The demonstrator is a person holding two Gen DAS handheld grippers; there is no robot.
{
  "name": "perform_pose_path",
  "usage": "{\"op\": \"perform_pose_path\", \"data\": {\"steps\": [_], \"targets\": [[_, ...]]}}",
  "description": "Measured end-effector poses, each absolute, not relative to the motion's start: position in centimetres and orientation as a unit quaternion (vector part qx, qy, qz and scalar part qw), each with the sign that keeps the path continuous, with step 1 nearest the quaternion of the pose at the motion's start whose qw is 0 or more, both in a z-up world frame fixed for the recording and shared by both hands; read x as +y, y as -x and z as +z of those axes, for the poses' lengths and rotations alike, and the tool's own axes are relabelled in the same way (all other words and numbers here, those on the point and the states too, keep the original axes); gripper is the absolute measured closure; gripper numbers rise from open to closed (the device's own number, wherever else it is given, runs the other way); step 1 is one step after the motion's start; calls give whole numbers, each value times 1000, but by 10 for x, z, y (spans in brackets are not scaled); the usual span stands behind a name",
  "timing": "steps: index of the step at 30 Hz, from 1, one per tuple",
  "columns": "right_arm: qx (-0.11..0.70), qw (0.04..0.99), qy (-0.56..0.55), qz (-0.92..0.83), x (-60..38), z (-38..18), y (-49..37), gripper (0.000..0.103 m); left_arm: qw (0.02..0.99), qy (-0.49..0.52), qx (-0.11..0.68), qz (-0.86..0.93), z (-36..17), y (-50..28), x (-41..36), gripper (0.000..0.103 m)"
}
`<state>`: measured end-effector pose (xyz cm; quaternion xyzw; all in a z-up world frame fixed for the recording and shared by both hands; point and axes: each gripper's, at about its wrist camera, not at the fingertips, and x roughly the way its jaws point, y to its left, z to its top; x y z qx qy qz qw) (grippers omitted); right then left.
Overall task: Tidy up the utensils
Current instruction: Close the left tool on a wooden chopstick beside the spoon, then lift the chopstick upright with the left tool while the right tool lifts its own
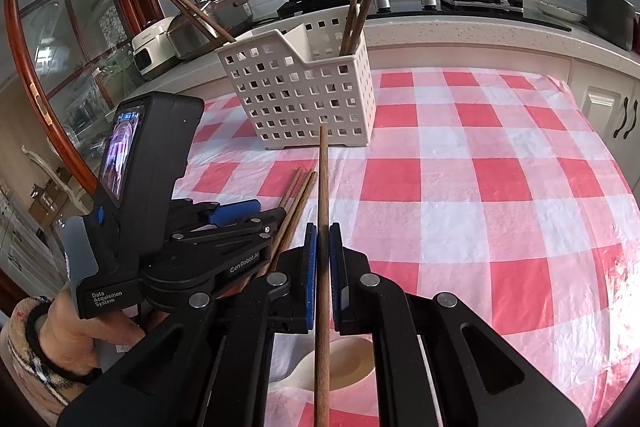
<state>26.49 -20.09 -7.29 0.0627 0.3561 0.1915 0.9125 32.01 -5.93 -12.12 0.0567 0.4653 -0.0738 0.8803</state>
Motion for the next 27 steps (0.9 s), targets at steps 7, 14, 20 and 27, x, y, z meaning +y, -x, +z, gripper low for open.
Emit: {"op": "perform_pose_path", "data": {"steps": [7, 14, 20, 27], "targets": [[346, 918, -64, 185, -207, -67, -263, 96, 894, -41, 437, -96, -107, -306, -57, 97], [318, 928, -66, 184, -211, -47, -252, 96, 916, -5, 385, -115, -67, -277, -43, 97], [291, 937, -58, 184, -209, -27, -240, 96, 936, 4, 330, -118, -31, -245, -33, 97], [267, 945, -44, 186, -204, -7, -219, 96, 953, -3, 280, -118, -4, -200, -25, 97]]}}
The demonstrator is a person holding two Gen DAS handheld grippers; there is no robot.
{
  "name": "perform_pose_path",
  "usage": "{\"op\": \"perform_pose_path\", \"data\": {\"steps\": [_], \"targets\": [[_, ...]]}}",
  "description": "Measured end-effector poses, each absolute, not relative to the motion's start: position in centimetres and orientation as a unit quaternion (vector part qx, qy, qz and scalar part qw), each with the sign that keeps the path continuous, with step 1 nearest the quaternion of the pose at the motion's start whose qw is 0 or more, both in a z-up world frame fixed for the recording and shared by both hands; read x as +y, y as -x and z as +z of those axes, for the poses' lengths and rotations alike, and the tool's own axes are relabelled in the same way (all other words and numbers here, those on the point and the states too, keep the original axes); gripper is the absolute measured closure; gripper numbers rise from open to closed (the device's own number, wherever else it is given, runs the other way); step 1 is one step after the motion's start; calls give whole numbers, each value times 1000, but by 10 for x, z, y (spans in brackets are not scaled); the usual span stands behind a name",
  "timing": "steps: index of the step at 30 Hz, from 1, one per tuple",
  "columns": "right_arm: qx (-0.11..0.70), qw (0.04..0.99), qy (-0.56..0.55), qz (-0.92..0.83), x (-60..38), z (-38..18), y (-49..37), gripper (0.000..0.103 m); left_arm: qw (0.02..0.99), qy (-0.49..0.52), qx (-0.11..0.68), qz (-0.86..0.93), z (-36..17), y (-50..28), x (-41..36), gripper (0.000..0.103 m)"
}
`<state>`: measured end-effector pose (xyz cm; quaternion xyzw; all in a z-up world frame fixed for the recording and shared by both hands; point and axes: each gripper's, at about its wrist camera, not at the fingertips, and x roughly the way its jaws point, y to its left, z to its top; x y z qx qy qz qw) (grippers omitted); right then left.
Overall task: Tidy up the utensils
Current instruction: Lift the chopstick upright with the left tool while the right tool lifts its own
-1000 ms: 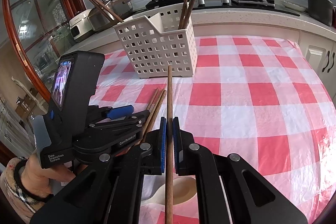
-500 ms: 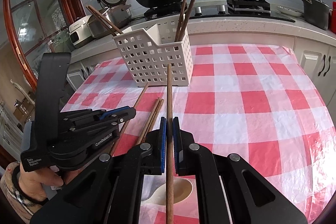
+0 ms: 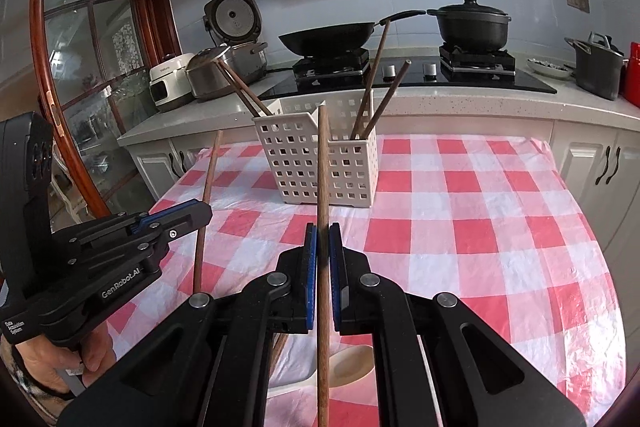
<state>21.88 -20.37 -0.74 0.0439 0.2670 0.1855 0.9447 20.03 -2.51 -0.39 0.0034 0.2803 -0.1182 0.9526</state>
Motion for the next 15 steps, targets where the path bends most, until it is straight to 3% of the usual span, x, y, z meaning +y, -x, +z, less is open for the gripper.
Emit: {"op": "perform_pose_path", "data": {"steps": [15], "targets": [[230, 955, -17, 188, -189, 20, -180, 96, 973, 3, 204, -111, 29, -134, -5, 97]]}}
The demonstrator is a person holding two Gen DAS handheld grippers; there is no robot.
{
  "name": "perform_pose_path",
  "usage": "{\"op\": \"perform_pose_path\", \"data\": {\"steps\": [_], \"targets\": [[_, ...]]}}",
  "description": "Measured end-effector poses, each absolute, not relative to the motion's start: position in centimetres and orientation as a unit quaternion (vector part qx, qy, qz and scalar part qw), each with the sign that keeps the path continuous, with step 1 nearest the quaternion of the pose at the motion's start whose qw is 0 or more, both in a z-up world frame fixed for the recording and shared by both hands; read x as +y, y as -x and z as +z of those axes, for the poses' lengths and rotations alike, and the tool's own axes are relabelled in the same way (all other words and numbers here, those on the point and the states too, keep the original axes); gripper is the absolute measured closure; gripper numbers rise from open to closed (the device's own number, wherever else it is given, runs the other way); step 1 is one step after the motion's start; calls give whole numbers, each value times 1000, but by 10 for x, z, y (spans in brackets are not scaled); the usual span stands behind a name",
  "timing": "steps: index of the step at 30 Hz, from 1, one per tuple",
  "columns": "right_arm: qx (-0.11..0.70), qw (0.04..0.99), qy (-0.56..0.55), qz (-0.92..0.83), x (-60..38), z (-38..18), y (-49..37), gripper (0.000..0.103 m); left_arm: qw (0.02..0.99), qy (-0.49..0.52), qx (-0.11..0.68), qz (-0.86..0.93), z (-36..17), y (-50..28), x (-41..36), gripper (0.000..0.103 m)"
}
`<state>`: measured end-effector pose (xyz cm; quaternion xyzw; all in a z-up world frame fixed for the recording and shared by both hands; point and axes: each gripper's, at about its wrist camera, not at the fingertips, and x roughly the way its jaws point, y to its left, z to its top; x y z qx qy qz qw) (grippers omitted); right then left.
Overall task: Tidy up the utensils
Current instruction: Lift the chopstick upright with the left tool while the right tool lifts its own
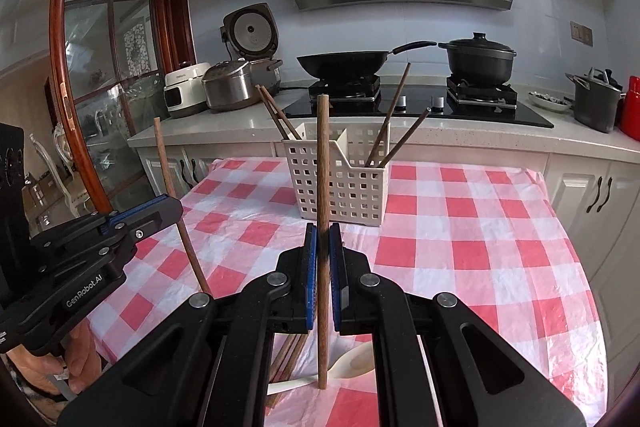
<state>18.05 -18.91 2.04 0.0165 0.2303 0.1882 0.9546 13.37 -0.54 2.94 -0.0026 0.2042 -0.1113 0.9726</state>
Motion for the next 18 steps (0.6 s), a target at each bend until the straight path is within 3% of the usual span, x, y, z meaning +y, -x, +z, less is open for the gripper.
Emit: {"op": "perform_pose_path", "data": {"steps": [18], "targets": [[205, 960, -1, 190, -180, 39, -160, 96, 979, -2, 173, -106, 44, -110, -2, 97]]}}
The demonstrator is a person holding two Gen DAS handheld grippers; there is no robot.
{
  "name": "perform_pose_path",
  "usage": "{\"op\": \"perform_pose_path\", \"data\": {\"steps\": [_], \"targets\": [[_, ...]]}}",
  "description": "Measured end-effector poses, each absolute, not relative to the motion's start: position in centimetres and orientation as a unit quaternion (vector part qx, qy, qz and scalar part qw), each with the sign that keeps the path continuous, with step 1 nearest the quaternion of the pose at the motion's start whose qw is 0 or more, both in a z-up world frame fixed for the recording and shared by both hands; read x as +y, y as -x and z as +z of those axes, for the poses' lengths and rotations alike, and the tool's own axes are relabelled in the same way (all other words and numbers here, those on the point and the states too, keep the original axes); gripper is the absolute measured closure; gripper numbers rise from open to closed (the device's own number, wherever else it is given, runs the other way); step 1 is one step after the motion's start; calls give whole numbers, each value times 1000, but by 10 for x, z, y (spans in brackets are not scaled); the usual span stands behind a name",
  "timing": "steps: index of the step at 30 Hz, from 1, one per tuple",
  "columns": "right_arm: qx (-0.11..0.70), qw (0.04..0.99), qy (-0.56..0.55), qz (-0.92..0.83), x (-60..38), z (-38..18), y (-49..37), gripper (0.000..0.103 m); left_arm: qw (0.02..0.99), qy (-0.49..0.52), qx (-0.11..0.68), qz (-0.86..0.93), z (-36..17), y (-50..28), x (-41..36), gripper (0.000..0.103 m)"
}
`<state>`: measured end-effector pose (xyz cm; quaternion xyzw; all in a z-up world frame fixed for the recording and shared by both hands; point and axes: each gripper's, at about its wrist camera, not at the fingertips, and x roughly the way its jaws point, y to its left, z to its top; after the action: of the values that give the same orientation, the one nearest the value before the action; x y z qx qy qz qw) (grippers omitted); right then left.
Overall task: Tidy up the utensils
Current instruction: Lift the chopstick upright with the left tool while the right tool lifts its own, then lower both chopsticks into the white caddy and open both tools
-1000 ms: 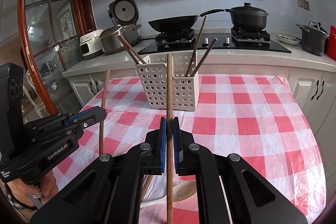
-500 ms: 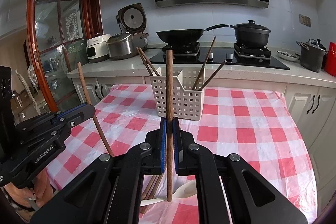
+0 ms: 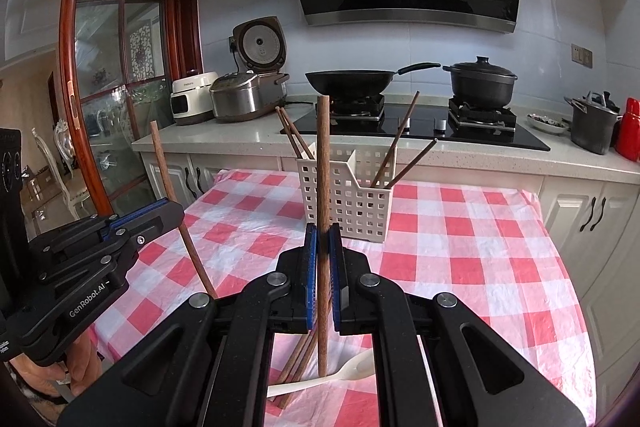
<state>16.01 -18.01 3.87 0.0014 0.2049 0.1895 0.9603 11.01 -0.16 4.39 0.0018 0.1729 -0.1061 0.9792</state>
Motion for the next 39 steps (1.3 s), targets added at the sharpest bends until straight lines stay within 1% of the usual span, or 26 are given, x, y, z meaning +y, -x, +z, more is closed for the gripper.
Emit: {"op": "perform_pose_path", "data": {"steps": [9, 16, 26, 39], "targets": [[200, 961, 7, 192, -176, 42, -159, 96, 981, -1, 165, -102, 47, -106, 3, 97], [185, 964, 11, 189, -175, 56, -172, 96, 983, -11, 155, -101, 57, -110, 0, 97], [184, 964, 8, 190, -175, 74, -198, 96, 982, -17, 158, -105, 74, -133, -2, 97], [172, 970, -11, 173, -183, 107, -253, 96, 983, 3, 145, -111, 134, -194, -10, 97]]}}
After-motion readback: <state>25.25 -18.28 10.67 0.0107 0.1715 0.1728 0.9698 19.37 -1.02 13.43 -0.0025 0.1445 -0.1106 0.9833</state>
